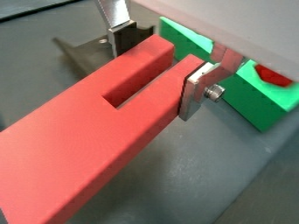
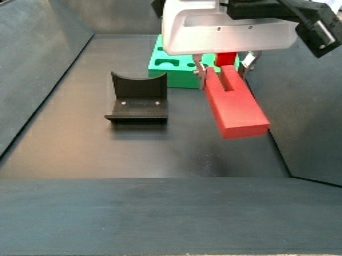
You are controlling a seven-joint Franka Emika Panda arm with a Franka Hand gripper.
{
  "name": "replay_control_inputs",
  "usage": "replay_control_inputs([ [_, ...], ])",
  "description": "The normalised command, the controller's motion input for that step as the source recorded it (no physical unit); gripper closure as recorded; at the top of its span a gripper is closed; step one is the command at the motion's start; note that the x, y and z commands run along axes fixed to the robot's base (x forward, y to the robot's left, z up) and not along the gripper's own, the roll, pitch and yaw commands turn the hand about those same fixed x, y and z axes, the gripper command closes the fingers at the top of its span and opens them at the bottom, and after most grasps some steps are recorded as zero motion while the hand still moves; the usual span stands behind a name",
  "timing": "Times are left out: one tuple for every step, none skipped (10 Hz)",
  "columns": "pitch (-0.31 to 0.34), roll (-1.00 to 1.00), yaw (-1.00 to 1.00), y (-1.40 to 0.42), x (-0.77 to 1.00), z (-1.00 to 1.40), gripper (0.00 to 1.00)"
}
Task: Pick up the double-square object. Move up. Rotate the double-square object. Place the double-square object on the fixture. Regrasp the double-square object. Move to above the board. Insert the double-square object.
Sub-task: Rotate the double-square object.
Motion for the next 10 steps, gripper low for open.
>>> replay_control_inputs([
  [-0.002,0.00,-1.00,0.01,0.01,-0.02,1.00],
  [-0.003,0.00,-1.00,0.01,0.01,-0.02,1.00],
  [-0.003,0.00,-1.00,0.01,0.01,-0.02,1.00],
  [-0.003,0.00,-1.00,0.01,0.01,-0.02,1.00],
  [-0.003,0.00,-1.00,0.02,0.01,-0.02,1.00],
  [-0.003,0.00,-1.00,0.02,0.01,-0.02,1.00],
  [-0.003,0.00,-1.00,0.02,0.01,-0.02,1.00],
  [-0.003,0.00,-1.00,0.02,0.01,-0.02,1.00],
  [-0.003,0.00,-1.00,0.02,0.01,-0.02,1.00],
  [-0.003,0.00,-1.00,0.02,0.01,-0.02,1.00],
])
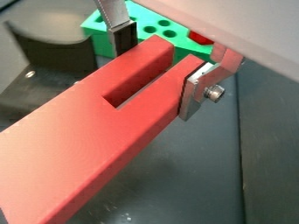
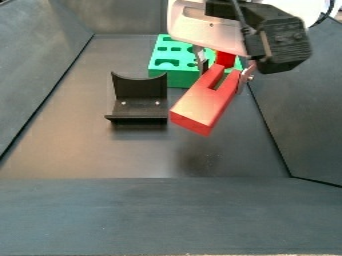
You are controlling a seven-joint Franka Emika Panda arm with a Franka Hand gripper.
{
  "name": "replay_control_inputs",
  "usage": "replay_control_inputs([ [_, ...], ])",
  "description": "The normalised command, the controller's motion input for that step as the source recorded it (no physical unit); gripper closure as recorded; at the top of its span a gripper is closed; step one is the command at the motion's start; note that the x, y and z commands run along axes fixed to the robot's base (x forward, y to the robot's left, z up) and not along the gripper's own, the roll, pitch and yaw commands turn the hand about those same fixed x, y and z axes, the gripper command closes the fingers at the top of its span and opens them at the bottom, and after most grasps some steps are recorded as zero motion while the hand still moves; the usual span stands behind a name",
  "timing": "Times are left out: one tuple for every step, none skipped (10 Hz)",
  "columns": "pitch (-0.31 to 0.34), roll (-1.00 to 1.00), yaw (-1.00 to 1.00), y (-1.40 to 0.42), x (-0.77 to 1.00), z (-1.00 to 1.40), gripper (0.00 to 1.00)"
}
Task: Pick up the double-square object. Move up. Rotate the double-square object. Place the double-square object on the fixture. Regrasp the double-square object. Move to above the board. Insert the double-square object.
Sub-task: Rotate the double-square object.
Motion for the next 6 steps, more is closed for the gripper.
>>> replay_control_inputs([
  [-0.003,0.00,-1.00,0.02,0.01,-0.02,1.00],
  [-0.003,-0.01,-1.00,0.02,0.01,-0.02,1.00],
  [-0.004,-0.01,-1.00,0.02,0.01,-0.02,1.00],
  [-0.004,-0.01,-1.00,0.02,0.01,-0.02,1.00],
  [-0.004,-0.01,-1.00,0.02,0.01,-0.02,1.00],
  [-0.004,-0.01,-1.00,0.02,0.01,-0.02,1.00],
])
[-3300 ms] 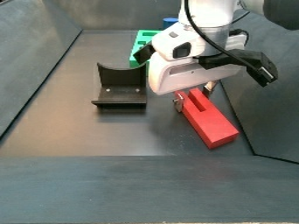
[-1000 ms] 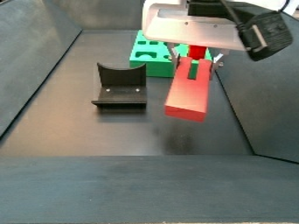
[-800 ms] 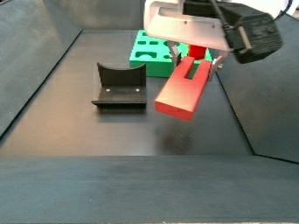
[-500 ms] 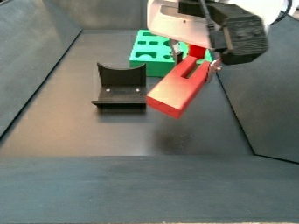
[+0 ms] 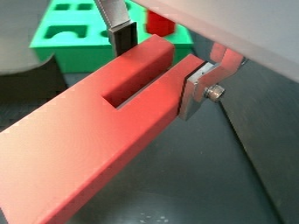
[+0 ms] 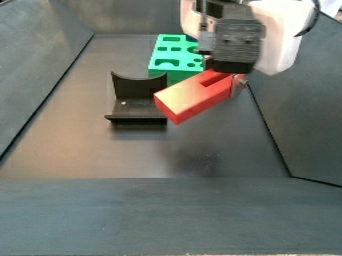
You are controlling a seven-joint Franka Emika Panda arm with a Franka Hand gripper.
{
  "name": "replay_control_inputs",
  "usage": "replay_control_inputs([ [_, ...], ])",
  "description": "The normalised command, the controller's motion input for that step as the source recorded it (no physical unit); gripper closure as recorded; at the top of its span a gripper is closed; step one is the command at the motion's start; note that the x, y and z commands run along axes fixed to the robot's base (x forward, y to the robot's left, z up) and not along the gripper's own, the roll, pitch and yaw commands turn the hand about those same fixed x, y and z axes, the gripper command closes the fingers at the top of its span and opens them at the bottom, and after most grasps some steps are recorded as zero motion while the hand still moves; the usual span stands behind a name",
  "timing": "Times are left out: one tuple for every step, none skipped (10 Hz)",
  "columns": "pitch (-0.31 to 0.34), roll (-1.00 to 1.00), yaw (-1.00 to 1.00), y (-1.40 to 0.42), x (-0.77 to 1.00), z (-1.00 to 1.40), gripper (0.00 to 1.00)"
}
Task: Pick up the double-square object. Move up. Rotate the double-square object. Place the double-square object on the fixture. Regrasp the double-square object. Move to above the board. Insert the double-square object.
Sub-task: Rotate the double-square object.
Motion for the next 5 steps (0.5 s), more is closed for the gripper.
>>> replay_control_inputs([
  [-0.004,-0.01,-1.00,0.02,0.01,-0.02,1.00],
  [-0.004,-0.01,-1.00,0.02,0.01,-0.02,1.00],
  [-0.004,-0.01,-1.00,0.02,0.01,-0.02,1.00],
  [-0.005,-0.01,-1.00,0.02,0.01,-0.02,1.00],
  [-0.005,-0.01,-1.00,0.02,0.01,-0.02,1.00],
])
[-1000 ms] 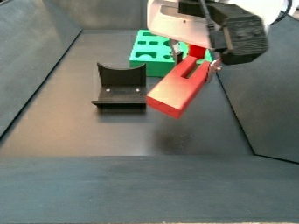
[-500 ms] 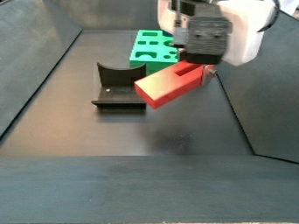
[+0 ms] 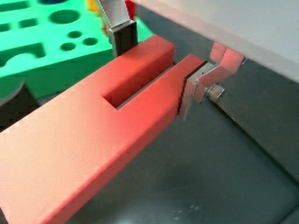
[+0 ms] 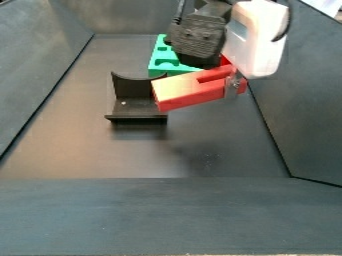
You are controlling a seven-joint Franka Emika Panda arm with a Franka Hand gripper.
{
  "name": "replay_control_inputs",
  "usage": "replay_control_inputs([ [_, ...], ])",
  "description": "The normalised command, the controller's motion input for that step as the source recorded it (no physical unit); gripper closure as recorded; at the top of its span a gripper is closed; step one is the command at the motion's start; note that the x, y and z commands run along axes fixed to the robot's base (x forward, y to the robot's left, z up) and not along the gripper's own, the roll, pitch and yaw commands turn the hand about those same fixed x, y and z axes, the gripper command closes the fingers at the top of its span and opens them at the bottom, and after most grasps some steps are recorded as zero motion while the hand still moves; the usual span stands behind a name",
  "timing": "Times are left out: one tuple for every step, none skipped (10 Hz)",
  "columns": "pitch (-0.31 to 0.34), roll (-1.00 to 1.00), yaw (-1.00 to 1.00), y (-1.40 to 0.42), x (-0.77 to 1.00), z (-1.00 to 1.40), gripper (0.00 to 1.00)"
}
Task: Pick up the double-square object. Move up. Rotate the double-square object. Place the double-square object on the fixture. Regrasp the double-square object. Move to above the board. Insert the double-square object.
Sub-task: Rotate the double-square object.
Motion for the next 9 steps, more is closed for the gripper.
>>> replay_control_inputs([
  [-0.005,-0.01,-1.00,0.02,0.01,-0.02,1.00],
  [-0.005,-0.01,-1.00,0.02,0.01,-0.02,1.00],
  [-0.005,-0.01,-1.00,0.02,0.01,-0.02,1.00],
  [-0.006,-0.01,-1.00,0.02,0.01,-0.02,1.00],
  [-0.006,-0.01,-1.00,0.02,0.01,-0.02,1.00],
  [-0.006,-0.01,-1.00,0.02,0.01,-0.02,1.00],
  [-0.006,-0.01,-1.00,0.02,0.01,-0.02,1.00],
  [-0.007,-0.01,-1.00,0.02,0.01,-0.02,1.00],
  [-0.007,-0.01,-1.00,0.02,0.01,-0.02,1.00],
])
